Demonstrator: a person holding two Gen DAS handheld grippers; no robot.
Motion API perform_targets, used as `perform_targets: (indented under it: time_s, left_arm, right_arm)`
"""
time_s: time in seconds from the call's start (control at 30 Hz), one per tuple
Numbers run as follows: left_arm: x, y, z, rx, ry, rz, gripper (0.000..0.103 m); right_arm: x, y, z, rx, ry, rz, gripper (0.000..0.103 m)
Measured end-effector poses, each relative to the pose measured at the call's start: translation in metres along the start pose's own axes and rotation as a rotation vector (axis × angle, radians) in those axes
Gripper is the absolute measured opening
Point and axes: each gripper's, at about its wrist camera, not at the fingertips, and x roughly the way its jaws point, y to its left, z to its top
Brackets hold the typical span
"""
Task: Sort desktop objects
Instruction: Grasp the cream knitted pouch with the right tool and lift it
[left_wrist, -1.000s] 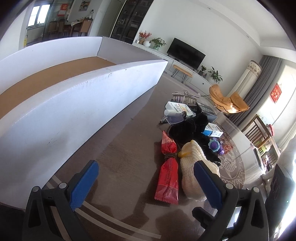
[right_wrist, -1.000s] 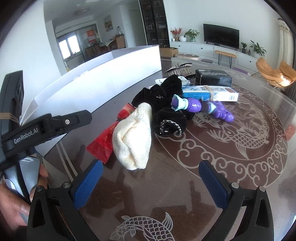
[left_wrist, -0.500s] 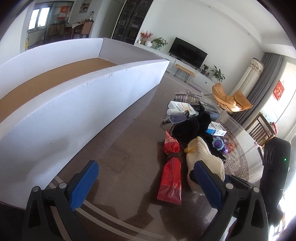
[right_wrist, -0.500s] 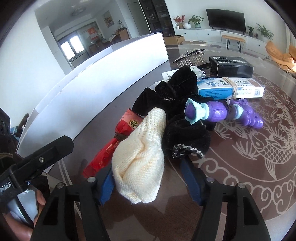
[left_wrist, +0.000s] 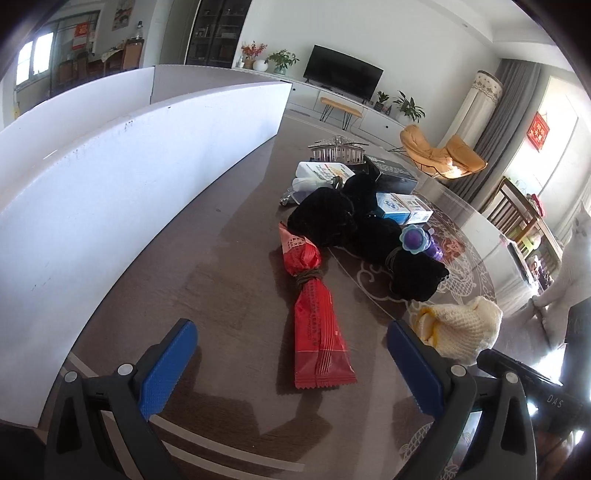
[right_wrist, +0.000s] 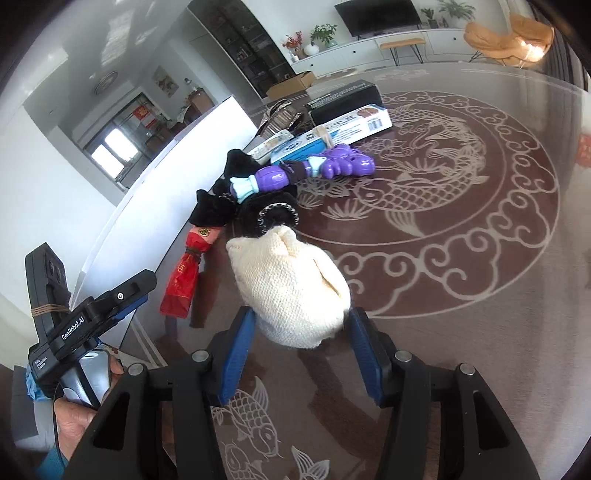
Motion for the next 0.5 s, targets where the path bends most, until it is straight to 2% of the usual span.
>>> perform_targets:
  time_s: [0.07,0.13,0.37,0.5]
  left_arm:
    - [0.009,-0.007,0.002,0.041,0.023,0.02,0.103]
    - [0.018,-0.012,0.005,0.071,0.047,0.041,0.103]
    - [0.026,-0.014,0.003,0.094,0.068,0.074,0.103]
    - [0.033,-0.023,0.003,0.153,0.088,0.14,0.103]
  right_arm:
    - [-0.011,-0.008,0.001,-0.021,-0.021,-0.084,0.08]
    - [-0.018,-0.008,-0.004,-0.064,-0.037,-0.138,0.086]
    - [-0.01,0.002,-0.029,-0.191,-0.042,-0.26,0.094]
    - [0.001,0.008,-0.028,-0.226,-0.026,-0.305,0.101]
